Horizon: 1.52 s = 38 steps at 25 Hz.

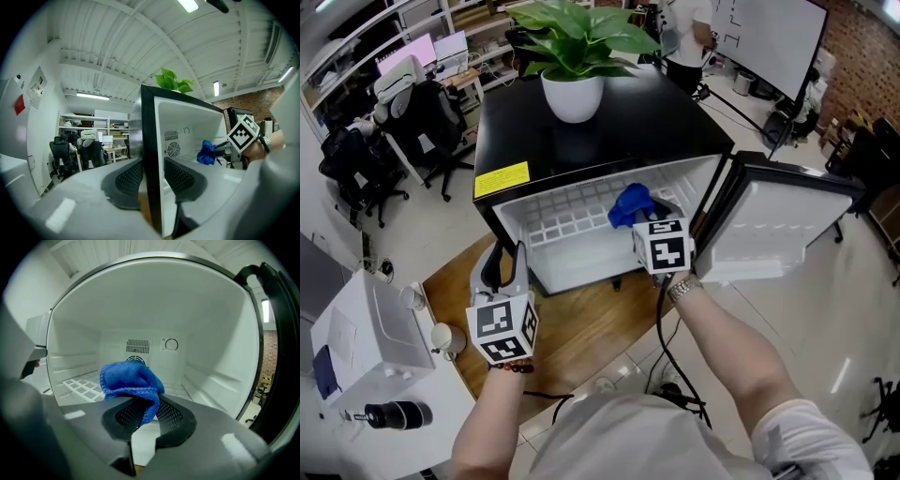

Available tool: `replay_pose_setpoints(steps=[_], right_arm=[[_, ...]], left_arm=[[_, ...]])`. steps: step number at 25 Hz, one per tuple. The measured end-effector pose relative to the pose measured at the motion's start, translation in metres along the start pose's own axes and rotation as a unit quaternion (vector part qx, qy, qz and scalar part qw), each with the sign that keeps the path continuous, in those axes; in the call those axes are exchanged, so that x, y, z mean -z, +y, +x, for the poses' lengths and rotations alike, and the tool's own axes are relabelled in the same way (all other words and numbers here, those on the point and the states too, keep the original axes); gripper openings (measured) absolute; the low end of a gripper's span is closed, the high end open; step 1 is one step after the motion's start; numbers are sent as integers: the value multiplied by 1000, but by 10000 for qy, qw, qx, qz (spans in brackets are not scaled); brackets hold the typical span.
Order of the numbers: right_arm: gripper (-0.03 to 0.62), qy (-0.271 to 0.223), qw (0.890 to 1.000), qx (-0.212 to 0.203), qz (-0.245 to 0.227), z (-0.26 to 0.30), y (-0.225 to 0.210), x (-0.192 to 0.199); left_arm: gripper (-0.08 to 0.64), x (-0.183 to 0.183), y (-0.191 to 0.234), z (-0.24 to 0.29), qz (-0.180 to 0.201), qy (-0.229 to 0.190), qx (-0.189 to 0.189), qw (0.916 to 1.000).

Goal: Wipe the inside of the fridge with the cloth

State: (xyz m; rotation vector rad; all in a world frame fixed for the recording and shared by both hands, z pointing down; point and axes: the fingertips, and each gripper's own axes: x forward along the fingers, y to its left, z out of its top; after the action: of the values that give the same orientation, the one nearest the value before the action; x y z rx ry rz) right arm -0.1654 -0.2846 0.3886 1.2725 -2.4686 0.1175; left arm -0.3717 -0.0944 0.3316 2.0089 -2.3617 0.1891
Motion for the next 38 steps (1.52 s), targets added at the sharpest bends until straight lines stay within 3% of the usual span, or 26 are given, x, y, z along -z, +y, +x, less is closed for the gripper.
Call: replay_pose_setpoints(steps=[21, 26, 32, 35, 38], right_arm=[[69, 198, 9966, 791, 141, -12, -62, 13], [69, 112, 9967, 770, 232, -13, -64, 11], [69, -245, 9988, 277, 309, -28, -50, -2], [69, -491, 9978, -300, 342, -43, -32, -14], [69, -692, 9923, -987, 301, -61, -12, -26]], left_arm=[[138, 1, -2, -8, -1, 49, -213, 9998], [138, 4, -6, -14, 33, 86, -229, 9997], [130, 6, -29, -19, 53, 63, 16, 10000], [130, 0, -52, -14, 68, -11, 406, 9992], [130, -9, -83, -4, 28, -93, 1045, 9945]])
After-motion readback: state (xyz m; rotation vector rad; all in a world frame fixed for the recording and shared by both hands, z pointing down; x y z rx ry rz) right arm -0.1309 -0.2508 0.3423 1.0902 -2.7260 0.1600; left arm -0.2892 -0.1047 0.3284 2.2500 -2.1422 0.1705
